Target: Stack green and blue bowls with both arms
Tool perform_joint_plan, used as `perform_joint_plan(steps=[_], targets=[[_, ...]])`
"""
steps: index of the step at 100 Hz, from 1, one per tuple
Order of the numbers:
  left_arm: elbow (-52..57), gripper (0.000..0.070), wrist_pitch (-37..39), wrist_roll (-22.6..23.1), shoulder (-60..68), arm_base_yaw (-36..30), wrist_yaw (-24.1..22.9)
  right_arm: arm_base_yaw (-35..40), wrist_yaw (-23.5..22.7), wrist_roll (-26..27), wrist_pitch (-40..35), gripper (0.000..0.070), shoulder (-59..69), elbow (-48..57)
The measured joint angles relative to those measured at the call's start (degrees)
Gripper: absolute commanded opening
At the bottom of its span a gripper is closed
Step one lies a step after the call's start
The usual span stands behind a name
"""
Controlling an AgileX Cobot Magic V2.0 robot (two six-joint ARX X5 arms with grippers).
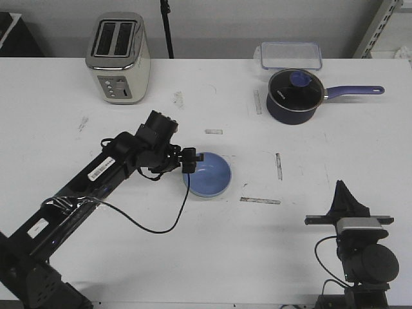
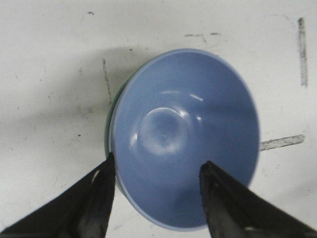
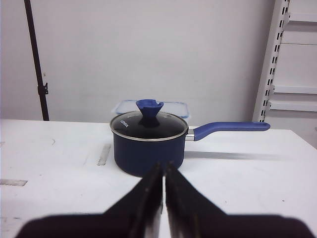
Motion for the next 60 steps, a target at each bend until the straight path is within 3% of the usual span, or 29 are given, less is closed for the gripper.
perform_joint_plan(steps=[24,43,54,60], targets=[[-9.3,0.0306,13.2,3.6,-8.3,2.1,0.0,0.0,0.0,0.0,0.0,0.0006,0.0,0.0],[-23.3,0.0071,28.1,9.8,-18.3,4.0,0.0,0.0,0.0,0.0,0.0,0.0006,0.0,0.0],[-31.4,0.0059,36.7,13.7,-25.0,6.2,0.0,0.0,0.0,0.0,0.0,0.0006,0.0,0.0],[-35.4,0.0018,41.0,15.7,-28.2,7.8,-0.1,0.0,0.0,0.0,0.0,0.0006,0.0,0.0]])
